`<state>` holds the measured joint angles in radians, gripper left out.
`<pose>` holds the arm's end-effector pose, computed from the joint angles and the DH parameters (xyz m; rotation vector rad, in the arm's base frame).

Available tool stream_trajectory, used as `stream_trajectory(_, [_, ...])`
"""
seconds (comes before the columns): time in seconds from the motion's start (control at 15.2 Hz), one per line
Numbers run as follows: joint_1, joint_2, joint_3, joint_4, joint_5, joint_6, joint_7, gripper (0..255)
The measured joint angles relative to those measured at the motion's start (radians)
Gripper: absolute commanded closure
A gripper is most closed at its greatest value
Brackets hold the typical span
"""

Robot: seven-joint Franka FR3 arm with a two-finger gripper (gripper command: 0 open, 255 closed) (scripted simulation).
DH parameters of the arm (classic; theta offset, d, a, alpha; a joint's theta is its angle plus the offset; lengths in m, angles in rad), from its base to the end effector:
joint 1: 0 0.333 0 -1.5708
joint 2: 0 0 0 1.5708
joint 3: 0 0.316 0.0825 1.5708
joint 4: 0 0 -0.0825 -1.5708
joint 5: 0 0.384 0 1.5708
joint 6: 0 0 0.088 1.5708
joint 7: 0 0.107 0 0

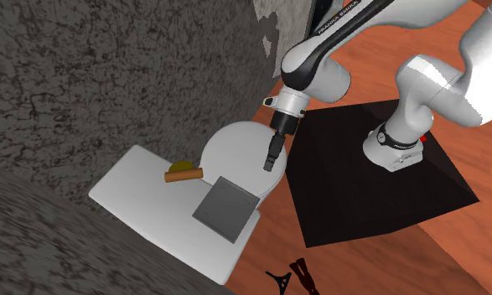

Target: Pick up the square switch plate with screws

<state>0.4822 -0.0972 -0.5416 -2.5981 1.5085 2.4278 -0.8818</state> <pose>0.4287 -0.0184 0.2801 -2.1892 0.5107 -0.4030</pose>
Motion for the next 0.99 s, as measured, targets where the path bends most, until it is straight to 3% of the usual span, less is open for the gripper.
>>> stream_trajectory(0.2, [0.016, 0.165, -0.002, 0.07, 0.259, -0.123, -0.132, 0])
stream_trajectory(0.46, [-0.009, 0.371, 0.028, 0.167, 0.513, -0.308, -0.212, 0])
stream_trajectory(0.66, [-0.021, 0.45, 0.05, 0.208, 0.596, -0.369, -0.23, 0])
stream_trajectory(0.99, [-0.035, 0.53, 0.066, 0.225, 0.645, -0.421, -0.27, 0])
